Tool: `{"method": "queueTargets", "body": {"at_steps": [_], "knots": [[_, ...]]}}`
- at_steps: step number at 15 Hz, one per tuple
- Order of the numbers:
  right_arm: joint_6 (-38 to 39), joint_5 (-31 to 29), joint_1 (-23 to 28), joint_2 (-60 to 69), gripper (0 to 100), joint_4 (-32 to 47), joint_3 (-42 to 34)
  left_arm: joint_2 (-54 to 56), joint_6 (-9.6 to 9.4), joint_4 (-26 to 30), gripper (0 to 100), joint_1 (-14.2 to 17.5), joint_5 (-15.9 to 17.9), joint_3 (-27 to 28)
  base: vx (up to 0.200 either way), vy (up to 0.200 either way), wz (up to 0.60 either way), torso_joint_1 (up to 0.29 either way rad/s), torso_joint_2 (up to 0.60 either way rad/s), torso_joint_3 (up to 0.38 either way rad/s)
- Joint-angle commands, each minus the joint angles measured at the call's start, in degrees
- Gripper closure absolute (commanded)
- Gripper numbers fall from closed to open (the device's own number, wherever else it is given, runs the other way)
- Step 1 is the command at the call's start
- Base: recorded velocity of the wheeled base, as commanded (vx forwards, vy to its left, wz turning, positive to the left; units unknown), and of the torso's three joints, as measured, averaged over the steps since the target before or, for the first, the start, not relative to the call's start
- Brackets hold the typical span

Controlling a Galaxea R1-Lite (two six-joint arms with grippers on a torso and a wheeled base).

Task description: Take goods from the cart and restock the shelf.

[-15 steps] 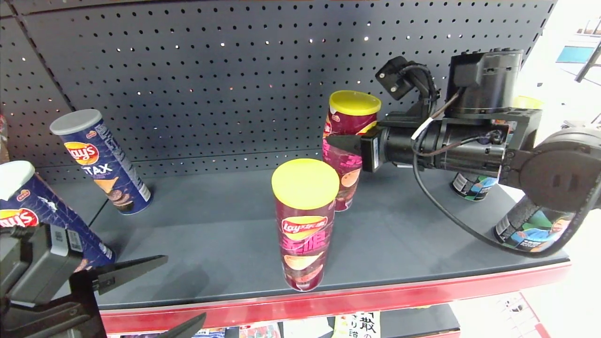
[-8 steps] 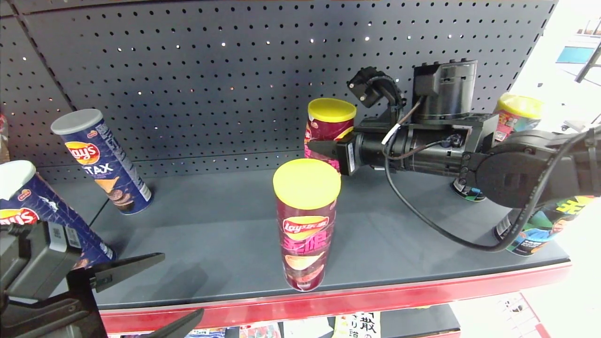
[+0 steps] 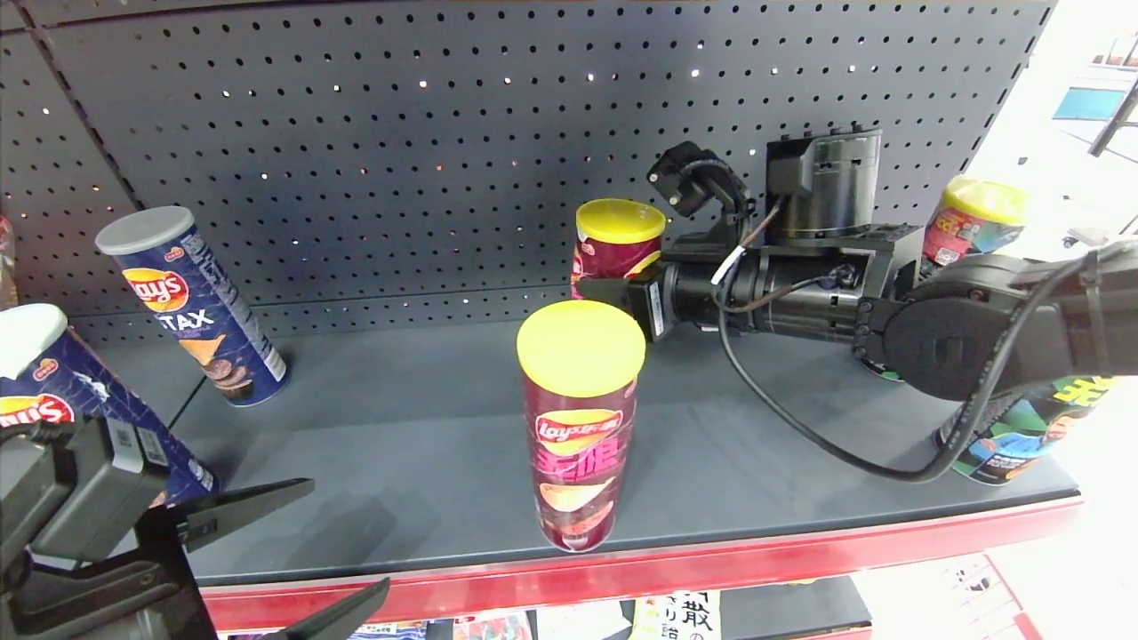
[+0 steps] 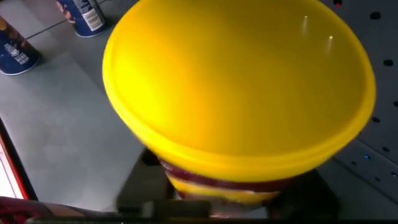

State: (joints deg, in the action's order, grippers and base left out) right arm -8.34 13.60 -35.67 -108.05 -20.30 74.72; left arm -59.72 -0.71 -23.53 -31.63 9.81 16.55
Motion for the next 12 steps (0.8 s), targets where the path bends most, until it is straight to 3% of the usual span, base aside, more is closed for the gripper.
{"method": "queueTargets", "body": {"at_steps": [1,5,9,12], "knots": [[0.0,0.0,0.0,0.5,0,0.0,-0.3,-1.1,0.00,-0.1,0,0.0,0.0,0.1,0.000,0.000,0.00,0.000,0.00,0.000],[0.2,-0.2,0.0,3.1,0,0.1,-2.0,-2.6,0.00,-0.2,0,0.0,0.1,0.9,0.000,0.000,0.00,0.000,0.00,0.000],[0.3,-1.7,0.2,9.3,0,0.0,-8.8,-5.2,-0.08,-0.5,0,0.1,0.0,2.4,0.000,0.000,0.00,0.000,0.00,0.000],[0.3,-5.3,1.5,12.3,0,0.1,-11.4,-7.1,-0.35,-0.5,0,0.0,0.0,3.7,0.000,0.000,0.00,0.000,0.00,0.000]]}}
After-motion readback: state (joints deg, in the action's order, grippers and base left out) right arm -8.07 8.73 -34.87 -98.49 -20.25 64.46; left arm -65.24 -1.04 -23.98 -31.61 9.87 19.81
